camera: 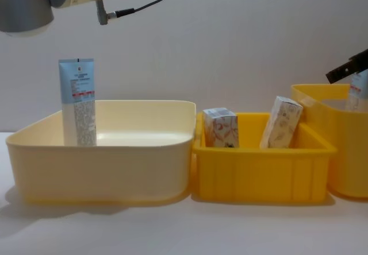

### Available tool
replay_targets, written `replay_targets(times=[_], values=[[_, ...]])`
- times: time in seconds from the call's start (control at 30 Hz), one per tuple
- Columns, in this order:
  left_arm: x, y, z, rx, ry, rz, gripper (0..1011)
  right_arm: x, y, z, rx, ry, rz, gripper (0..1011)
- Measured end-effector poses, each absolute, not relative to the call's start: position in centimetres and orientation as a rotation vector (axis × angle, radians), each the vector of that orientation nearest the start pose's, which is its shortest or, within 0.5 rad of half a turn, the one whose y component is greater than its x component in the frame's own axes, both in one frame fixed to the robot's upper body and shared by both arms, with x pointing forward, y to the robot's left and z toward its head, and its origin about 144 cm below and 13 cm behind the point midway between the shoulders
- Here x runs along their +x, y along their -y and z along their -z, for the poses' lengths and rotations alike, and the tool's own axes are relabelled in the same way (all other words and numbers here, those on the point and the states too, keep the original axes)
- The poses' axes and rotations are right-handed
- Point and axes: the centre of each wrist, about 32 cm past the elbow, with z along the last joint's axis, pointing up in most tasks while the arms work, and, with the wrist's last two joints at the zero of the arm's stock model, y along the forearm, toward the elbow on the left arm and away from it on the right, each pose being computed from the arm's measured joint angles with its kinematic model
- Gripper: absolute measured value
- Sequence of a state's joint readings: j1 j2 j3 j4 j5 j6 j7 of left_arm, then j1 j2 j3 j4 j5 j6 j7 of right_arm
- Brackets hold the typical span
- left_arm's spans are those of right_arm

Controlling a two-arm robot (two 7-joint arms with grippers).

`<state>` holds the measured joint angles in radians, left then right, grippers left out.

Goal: Bimanual collaborative sorting of washing and personal care products

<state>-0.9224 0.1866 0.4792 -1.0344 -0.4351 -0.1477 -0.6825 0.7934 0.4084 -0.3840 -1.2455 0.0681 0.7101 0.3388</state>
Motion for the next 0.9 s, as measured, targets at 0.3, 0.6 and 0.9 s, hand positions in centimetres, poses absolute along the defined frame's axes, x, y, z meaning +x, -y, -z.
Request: replay_targets(times=[0.3,0.6,0.9], values=[[66.0,-18.63,-135.24,-0.176,0.384,-0.574,1003,62.69,28.35,-134.91,-0.63,0.02,1.25,1001],[66.0,-18.63,-135.24,-0.176,0.384,-0.574,1003,62.69,28.35,-134.91,-0.631,0.019,1.252,1001],[66.0,-18.63,-135.24,-0.176,0.384,-0.574,1003,62.69,28.35,-134.91,-0.632,0.019,1.252,1001]])
